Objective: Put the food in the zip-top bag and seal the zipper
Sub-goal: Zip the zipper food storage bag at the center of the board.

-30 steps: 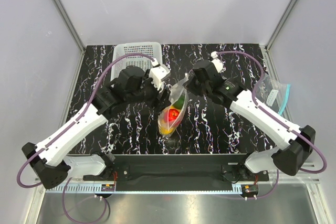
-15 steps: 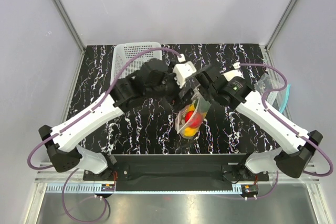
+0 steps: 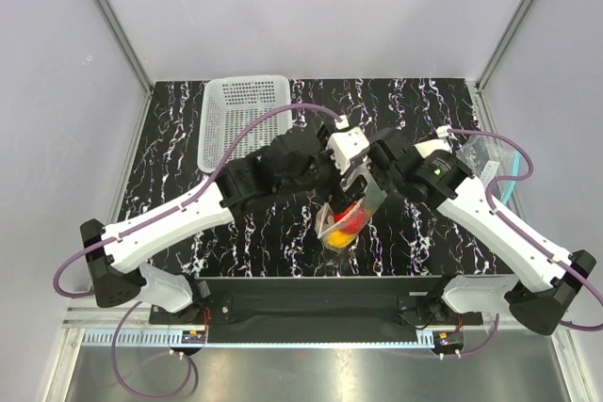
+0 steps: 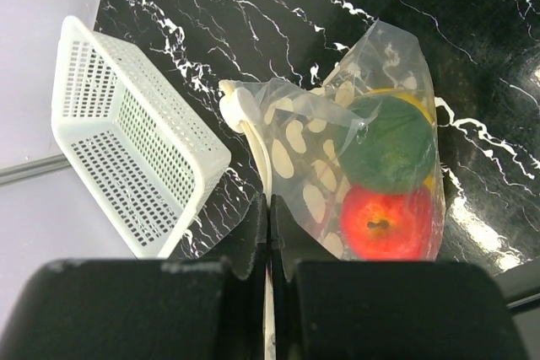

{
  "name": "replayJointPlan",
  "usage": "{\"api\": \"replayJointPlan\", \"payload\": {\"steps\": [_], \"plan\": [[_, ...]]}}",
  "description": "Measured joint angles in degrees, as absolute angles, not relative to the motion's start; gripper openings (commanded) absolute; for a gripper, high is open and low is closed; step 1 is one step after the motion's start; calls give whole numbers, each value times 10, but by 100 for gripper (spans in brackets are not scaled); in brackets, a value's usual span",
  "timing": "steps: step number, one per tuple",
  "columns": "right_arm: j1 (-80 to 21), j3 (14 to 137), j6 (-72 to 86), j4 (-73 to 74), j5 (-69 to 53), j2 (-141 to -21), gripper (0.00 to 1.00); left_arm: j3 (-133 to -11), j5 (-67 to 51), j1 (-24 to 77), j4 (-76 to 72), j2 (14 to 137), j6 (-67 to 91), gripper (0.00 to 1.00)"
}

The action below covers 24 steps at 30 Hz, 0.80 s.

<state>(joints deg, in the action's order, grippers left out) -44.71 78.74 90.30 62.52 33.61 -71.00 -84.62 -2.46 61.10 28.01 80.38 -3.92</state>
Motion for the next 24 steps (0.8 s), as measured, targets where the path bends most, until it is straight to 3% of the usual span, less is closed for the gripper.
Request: {"api": "replayJointPlan", "payload": {"steps": [10,24], "plan": [[-450,756,927,597,336,-672,0,-660,44,615,153,744,31,99],[-450,748,928,581,336,-671,0,-640,50,616,110,712,60,99]]}}
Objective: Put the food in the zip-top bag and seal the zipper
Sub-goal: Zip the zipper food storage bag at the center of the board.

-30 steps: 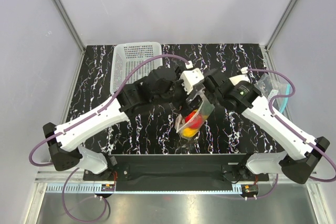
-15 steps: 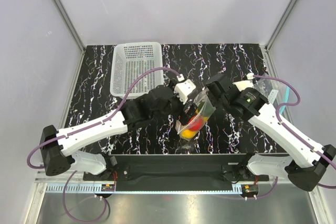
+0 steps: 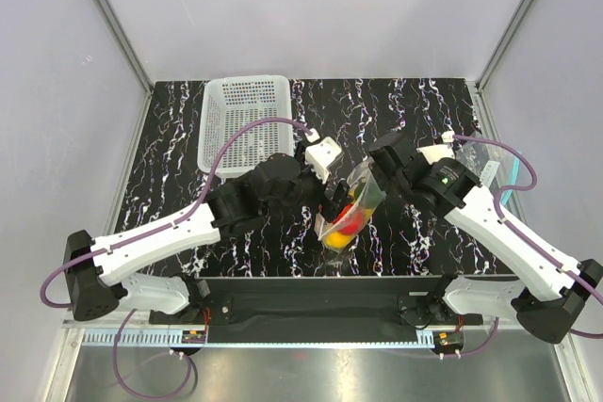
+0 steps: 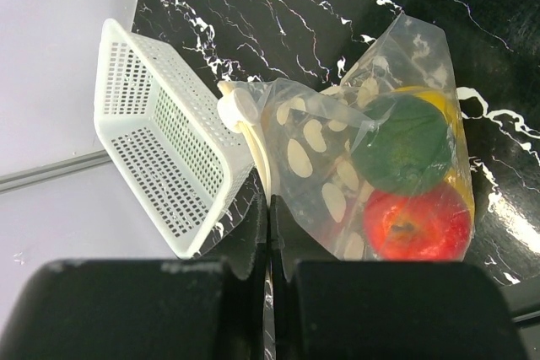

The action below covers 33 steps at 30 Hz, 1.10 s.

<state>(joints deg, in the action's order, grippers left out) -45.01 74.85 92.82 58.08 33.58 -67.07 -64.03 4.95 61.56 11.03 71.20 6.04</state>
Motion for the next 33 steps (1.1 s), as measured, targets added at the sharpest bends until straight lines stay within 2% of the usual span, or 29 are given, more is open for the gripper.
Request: {"api": "replayJointPlan", "payload": {"steps": [14,21,24,28,29,31,32,33], "plan": [[-450,748,925,568,336,-671,0,-655,40,637,117,714,86,99],[-450,739,924,556,336,-669,0,-682,45,639,144,752,84,99],[-450,736,923,555,336,-665,0,-682,54,640,151,774,84,92],[-450,733,923,555,336,-656,1,-683,77,640,168,797,82,66],[-450,732,922,555,336,-653,5,-684,82,640,174,799,81,46],[-450,725,924,554,338,-644,35,-687,93,640,185,802,79,29],[-450,720,922,551,341,-637,44,-687,97,640,187,802,75,13],[-451,713,921,548,343,-628,51,-690,100,640,191,802,74,8]]}}
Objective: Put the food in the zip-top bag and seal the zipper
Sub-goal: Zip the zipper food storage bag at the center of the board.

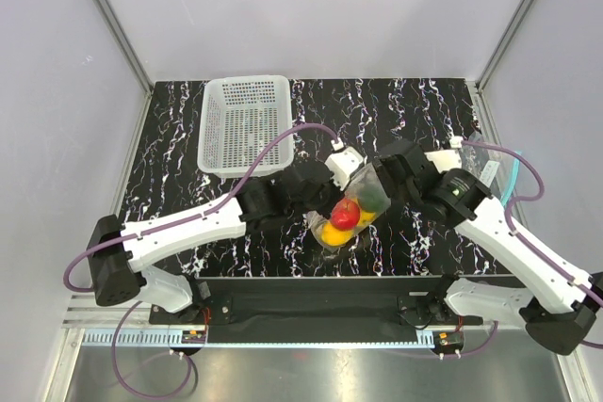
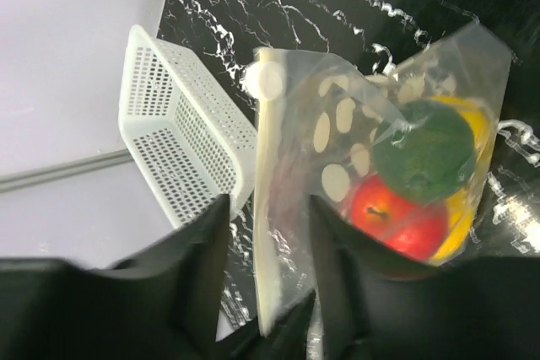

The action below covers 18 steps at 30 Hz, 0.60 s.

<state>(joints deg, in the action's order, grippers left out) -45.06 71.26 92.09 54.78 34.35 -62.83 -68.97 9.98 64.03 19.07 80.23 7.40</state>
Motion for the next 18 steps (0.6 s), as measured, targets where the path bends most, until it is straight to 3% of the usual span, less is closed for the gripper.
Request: {"api": "replayJointPlan", "payload": {"steps": [2,8,18], "plan": [[-451,694,914,539,352,-606,65,-697,102,640,201,802,58,0],[-451,641,798,476,370,-528,90,-727,102,640,245,799,22,0],[-452,539,381,286,250,-370,91,-688,85,610,293,725,-49,0]]}}
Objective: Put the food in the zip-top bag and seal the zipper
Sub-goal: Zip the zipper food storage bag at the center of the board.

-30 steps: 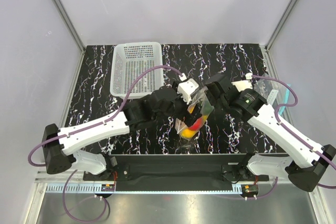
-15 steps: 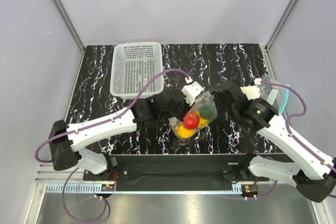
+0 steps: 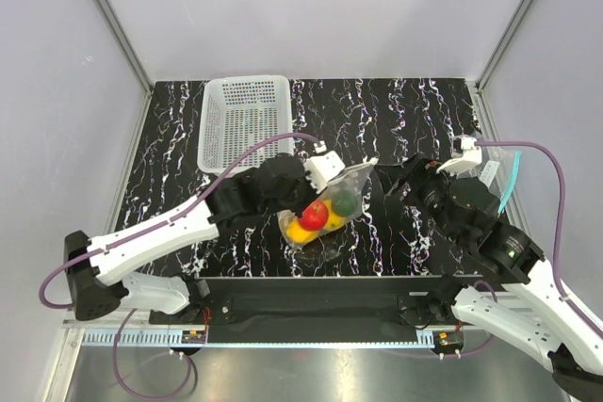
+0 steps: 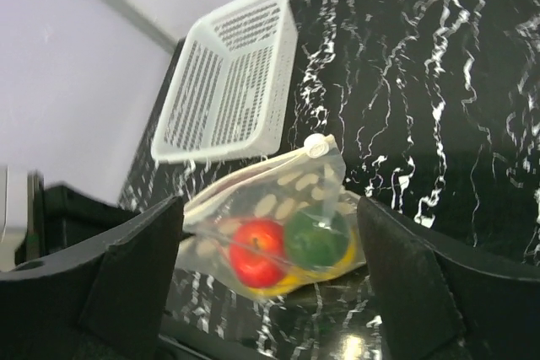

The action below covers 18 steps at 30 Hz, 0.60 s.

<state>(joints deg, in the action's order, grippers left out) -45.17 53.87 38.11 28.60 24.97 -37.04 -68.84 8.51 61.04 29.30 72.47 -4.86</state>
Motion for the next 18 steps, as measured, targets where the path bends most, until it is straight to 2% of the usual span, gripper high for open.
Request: {"api": "replayJointPlan", "payload": {"steps": [8,18], "plan": [[-452,484,231,206,130,-386,91,-627,9,546,301,664,-51,0],[-405,345,187,62,-13,-379,81,-582,-61,495,304,623,-70,0]]}}
